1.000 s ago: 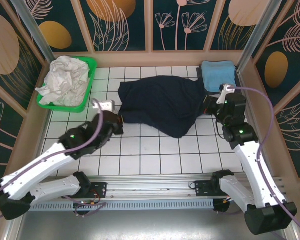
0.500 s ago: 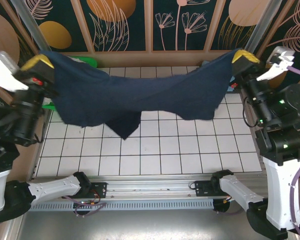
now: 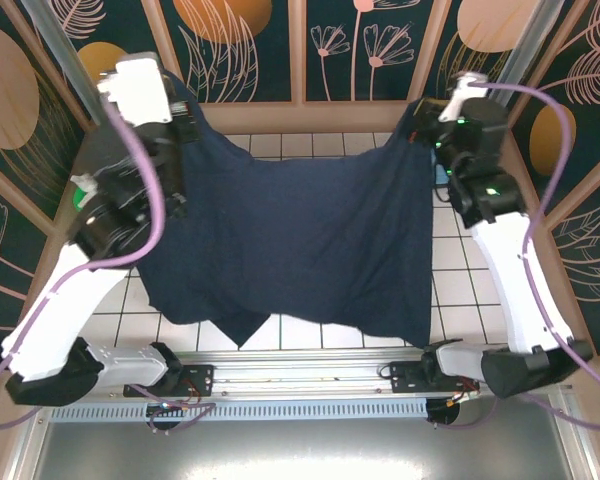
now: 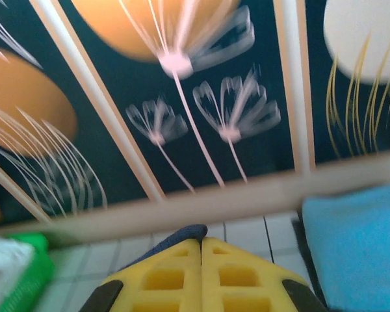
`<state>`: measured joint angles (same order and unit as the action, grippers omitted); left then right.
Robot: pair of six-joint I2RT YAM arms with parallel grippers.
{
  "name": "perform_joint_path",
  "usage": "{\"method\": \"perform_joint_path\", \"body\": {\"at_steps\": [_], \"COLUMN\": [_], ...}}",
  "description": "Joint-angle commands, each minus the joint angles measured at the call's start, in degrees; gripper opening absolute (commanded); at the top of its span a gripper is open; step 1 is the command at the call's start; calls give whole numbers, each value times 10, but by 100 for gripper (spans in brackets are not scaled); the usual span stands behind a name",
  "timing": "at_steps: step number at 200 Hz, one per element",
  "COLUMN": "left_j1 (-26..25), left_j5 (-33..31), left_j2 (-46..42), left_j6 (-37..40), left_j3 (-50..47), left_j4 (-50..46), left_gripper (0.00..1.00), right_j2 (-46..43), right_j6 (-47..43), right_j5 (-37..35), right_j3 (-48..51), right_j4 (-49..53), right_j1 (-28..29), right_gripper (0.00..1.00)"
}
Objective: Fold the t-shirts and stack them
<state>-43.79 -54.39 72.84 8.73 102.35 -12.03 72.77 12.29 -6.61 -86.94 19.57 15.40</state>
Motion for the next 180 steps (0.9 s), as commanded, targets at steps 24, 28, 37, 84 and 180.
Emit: {"method": "perform_joint_path", "body": {"at_steps": [24, 28, 37, 84, 180], "left_j1": [152, 162, 180, 242, 243], "left_j5": [156, 166, 176, 247, 314], "left_j2": [52, 64, 87, 186, 81], "left_j6": [-144, -150, -155, -138, -86], "left_j3": [-131, -132, -129, 56, 132], "left_j4": [17, 14, 12, -24, 62], "left_gripper": [0, 0, 0, 0, 0], "right_j2": [9, 13, 24, 78, 94], "right_j6": [-15, -15, -19, -38, -28], "right_j5": [-60, -63, -72, -109, -41], "right_j3": [123, 132, 143, 32, -175], "right_j4": [-94, -100, -108, -108, -113], "right_j1": [32, 32, 31, 30, 6], "right_gripper": [0, 0, 0, 0, 0]}}
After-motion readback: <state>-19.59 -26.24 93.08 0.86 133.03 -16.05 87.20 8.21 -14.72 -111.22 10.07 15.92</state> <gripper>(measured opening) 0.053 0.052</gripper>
